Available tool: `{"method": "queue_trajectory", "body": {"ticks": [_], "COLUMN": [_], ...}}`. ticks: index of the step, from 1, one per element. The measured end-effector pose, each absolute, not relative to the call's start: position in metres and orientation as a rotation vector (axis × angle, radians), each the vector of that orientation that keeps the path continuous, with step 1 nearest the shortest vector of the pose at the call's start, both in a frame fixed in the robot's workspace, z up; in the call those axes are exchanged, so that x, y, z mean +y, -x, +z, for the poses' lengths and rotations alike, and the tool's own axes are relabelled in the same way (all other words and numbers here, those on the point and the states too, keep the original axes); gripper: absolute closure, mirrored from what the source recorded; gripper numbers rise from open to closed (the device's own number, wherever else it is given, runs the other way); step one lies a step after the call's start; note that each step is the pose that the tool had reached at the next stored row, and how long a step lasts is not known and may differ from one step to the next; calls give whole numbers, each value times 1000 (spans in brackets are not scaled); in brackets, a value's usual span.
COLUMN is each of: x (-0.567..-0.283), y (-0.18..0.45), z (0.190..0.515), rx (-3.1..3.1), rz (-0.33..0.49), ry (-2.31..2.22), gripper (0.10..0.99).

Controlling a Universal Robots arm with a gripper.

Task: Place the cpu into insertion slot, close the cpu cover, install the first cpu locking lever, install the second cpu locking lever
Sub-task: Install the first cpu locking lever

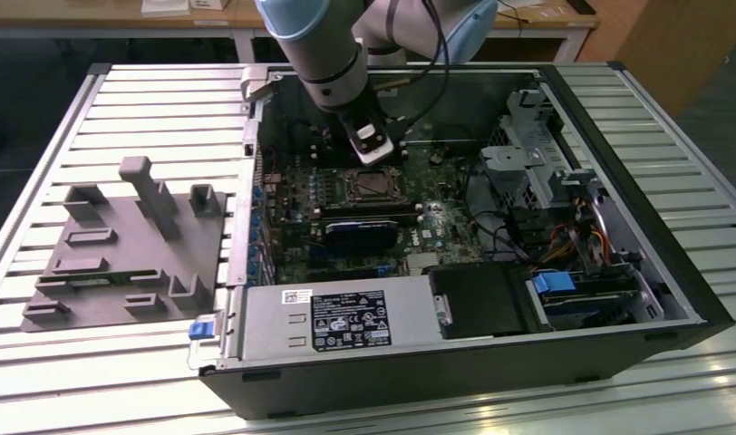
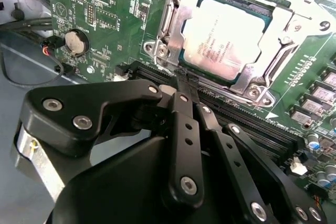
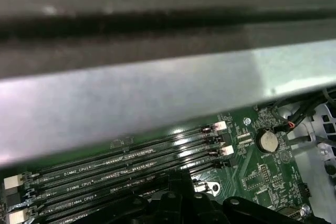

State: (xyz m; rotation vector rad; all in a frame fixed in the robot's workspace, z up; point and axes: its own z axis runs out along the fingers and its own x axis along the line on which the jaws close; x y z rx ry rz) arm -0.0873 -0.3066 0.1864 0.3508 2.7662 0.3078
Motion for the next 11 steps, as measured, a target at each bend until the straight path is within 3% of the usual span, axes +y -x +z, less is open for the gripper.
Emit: {"method": "queue_trajectory", "body": {"ticks": [11], "x": [-307], "y": [87], "z": [187], "rx": [2766], "rz": [307], "ry": [-353], "gripper": [984]}}
